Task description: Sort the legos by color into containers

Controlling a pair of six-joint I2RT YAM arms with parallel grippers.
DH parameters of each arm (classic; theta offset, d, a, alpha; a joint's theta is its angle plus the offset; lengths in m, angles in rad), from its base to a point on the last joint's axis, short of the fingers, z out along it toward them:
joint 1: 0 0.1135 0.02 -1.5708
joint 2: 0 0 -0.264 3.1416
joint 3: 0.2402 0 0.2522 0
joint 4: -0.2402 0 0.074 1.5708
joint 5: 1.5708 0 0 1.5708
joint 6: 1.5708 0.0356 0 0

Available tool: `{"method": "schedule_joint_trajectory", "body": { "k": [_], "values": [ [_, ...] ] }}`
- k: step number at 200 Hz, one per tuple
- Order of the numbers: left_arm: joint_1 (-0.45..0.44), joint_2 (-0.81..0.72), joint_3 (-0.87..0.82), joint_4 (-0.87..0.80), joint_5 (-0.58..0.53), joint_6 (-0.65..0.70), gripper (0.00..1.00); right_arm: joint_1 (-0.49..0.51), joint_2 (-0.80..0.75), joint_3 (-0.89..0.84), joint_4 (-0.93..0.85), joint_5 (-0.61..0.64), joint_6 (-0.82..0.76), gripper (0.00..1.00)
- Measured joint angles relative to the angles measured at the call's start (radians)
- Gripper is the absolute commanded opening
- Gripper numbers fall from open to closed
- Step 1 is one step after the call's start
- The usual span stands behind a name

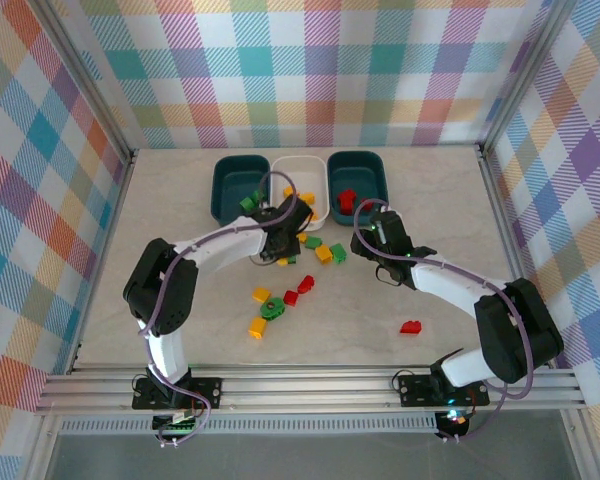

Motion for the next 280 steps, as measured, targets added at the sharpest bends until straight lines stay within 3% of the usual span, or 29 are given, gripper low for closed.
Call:
{"method": "schedule_joint_trajectory", "body": {
  "k": [32,64,95,121,132,152,163,184,200,213,257,280],
  "values": [
    [0.017,0.065,0.278,0.003,-0.073,0.1,0.13,0.0,0.0,-0.001,0.002,0.007,0.0,0.59],
    [0.078,0.29,0.553,-0.002,-0.049,0.152,0.15,0.0,0.0,-0.001,0.005,0.019,0.0,0.59],
    [0.128,0.483,0.69,-0.053,-0.008,0.163,0.17,0.0,0.0,-0.008,0.013,0.029,-0.001,0.59],
    [0.148,0.545,0.722,-0.085,0.028,0.164,0.22,0.003,0.0,-0.008,0.014,0.028,0.0,0.6],
    [0.148,0.556,0.745,-0.095,0.042,0.164,0.3,0.007,0.0,-0.008,0.014,0.026,0.0,0.6],
    [0.147,0.558,0.782,-0.098,0.061,0.174,0.63,0.018,0.0,-0.008,0.014,0.021,-0.003,0.61],
    [0.147,0.557,0.801,-0.098,0.071,0.185,0.76,0.023,0.0,-0.008,0.014,0.021,-0.003,0.62],
    [0.147,0.542,0.803,-0.096,0.092,0.188,0.87,0.045,0.003,-0.008,0.014,0.021,-0.004,0.63],
    [0.147,0.491,0.745,-0.086,0.096,0.19,0.88,0.077,0.014,-0.005,0.011,0.022,-0.003,0.64],
    [0.147,0.383,0.603,-0.048,0.092,0.189,0.93,0.122,0.029,0.013,-0.011,0.029,-0.002,0.68],
    [0.152,-0.272,-0.123,0.138,0.047,0.072,0.95,0.32,0.067,0.104,-0.136,0.05,0.116,0.78],
    [0.156,-0.524,-0.438,0.215,0.032,-0.013,0.95,0.393,0.113,0.16,-0.2,0.059,0.194,0.8]
  ]
}}
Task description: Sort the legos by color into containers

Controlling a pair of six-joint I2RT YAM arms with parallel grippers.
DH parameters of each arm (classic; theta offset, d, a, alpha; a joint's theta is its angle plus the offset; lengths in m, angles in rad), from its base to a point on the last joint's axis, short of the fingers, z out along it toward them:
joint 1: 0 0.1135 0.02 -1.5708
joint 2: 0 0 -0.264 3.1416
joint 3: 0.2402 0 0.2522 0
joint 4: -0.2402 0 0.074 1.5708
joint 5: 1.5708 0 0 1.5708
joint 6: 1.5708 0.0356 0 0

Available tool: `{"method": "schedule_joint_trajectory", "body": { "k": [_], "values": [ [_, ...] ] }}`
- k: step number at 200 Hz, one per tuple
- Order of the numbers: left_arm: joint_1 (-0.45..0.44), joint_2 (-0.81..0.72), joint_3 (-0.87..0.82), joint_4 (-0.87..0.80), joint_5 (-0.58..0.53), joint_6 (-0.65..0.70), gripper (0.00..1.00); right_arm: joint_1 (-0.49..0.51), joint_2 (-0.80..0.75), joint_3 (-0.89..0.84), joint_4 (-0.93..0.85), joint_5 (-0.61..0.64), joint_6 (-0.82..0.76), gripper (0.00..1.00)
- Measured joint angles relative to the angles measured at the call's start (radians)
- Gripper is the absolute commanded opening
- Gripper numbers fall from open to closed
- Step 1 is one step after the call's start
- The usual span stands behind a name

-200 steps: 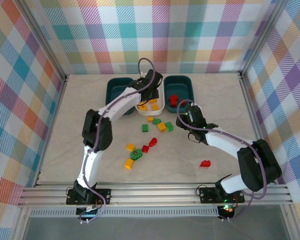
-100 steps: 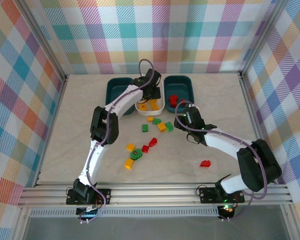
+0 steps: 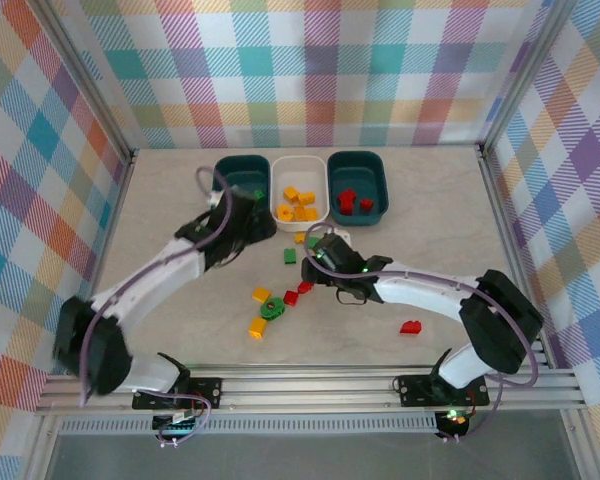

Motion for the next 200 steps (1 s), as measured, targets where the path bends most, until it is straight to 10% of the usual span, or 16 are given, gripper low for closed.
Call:
{"method": "schedule_joint_trajectory", "body": {
  "k": [49,131,200],
  "values": [
    [0.001,-0.329,-0.439,-0.02,-0.018,-0.124,0.99,0.043,0.204,0.148,-0.103,0.003,0.125,0.71],
    [0.001,-0.599,-0.488,-0.071,-0.053,-0.147,1.0,0.045,0.28,0.164,-0.121,0.023,0.178,0.22],
    [0.001,-0.616,-0.499,-0.106,0.002,-0.143,1.0,-0.034,0.145,0.191,-0.169,0.119,0.006,0.15]
  ]
}}
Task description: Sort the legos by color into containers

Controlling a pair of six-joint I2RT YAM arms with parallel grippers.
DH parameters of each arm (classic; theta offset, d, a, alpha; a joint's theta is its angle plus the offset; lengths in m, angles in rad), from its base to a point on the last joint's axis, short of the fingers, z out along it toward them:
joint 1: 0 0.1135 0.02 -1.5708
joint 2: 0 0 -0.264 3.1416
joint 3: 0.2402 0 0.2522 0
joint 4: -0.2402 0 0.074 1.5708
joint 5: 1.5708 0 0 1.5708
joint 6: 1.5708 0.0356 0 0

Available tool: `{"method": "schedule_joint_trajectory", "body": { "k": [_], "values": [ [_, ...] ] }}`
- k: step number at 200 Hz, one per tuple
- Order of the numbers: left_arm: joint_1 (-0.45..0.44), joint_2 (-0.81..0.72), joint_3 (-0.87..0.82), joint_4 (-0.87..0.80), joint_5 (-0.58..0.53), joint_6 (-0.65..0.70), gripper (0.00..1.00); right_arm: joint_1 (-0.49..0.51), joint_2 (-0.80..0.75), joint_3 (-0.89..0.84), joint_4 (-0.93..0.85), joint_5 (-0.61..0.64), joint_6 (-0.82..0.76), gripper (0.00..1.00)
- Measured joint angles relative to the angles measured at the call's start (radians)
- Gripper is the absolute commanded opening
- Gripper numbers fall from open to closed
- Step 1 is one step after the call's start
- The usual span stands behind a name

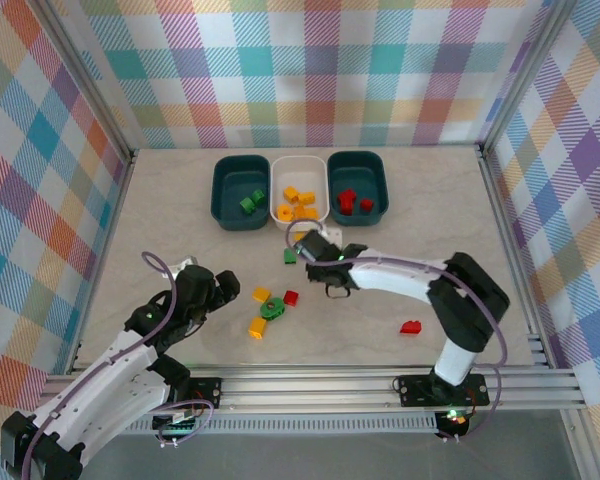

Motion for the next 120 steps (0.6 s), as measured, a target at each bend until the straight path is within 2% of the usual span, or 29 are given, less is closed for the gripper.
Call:
{"method": "schedule_joint_trajectory", "body": {
  "k": [28,60,85,120],
  "values": [
    [0.0,0.061,0.0,0.012,0.074,0.006,0.99,-0.227,-0.003,0.148,0.01,-0.06,-0.13,0.16],
    [0.0,0.165,0.001,0.049,0.192,0.029,0.96,-0.451,0.189,0.362,0.019,-0.172,-0.274,0.17],
    [-0.002,0.216,0.021,0.049,0.256,0.053,0.97,-0.524,0.327,0.445,-0.003,-0.233,-0.321,0.2],
    [-0.002,0.246,0.119,0.05,0.264,0.077,0.97,-0.544,0.457,0.557,-0.046,-0.292,-0.355,0.2]
  ]
}}
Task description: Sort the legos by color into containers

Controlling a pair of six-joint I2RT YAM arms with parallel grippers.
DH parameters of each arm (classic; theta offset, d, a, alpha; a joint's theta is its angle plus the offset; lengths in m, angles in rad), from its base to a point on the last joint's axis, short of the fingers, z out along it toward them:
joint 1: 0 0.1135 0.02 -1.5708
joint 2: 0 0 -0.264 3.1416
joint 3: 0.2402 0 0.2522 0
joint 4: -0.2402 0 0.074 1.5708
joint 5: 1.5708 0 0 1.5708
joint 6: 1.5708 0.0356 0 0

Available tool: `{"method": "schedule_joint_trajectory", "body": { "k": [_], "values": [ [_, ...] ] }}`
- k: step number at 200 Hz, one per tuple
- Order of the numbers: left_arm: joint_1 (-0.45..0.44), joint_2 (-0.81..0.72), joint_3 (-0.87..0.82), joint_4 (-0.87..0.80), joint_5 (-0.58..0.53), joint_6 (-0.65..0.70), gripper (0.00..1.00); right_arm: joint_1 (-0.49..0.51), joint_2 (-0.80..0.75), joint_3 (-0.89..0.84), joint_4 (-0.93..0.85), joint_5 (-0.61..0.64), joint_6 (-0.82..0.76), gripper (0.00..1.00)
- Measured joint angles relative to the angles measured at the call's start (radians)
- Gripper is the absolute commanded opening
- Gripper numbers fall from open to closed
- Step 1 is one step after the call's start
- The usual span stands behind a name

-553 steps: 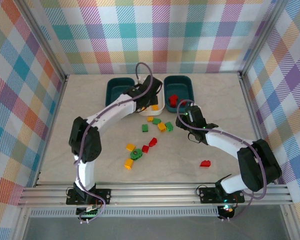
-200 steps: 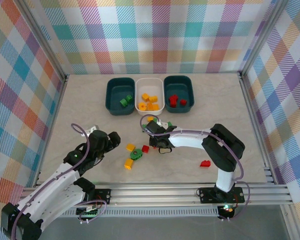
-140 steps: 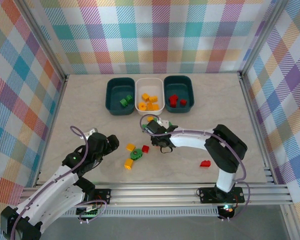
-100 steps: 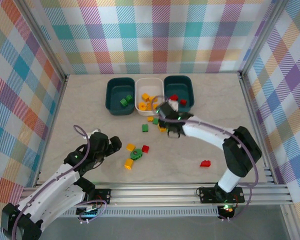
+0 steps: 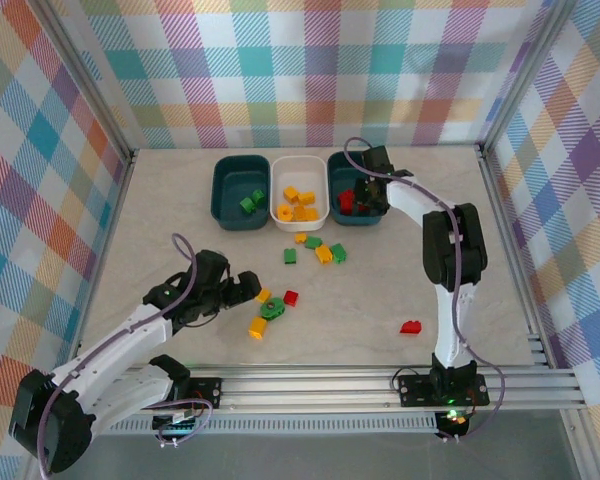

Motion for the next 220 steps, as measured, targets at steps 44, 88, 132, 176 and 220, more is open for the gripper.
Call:
{"method": "schedule_joint_trajectory", "body": {
  "k": [44,88,132,176,220],
  "values": [
    [0.0,0.17,0.121,0.019,0.001,0.019,0.96,0.0,0.002,0.046,-0.011,-0.031,-0.027,0.47],
    [-0.007,0.278,0.183,0.033,0.005,0.028,0.97,0.0,-0.026,0.037,-0.032,-0.042,-0.045,0.6],
    [-0.032,0.293,0.194,0.04,-0.011,0.019,0.92,0.051,-0.372,-0.264,0.016,-0.018,-0.027,0.52],
    [-0.068,0.287,0.163,0.032,-0.051,-0.018,0.9,0.273,-0.53,-0.426,0.077,0.017,-0.058,0.4],
    [-0.071,0.055,0.107,-0.048,-0.177,-0.052,0.96,0.281,-0.522,-0.572,0.022,-0.014,-0.101,0.5]
  ]
}}
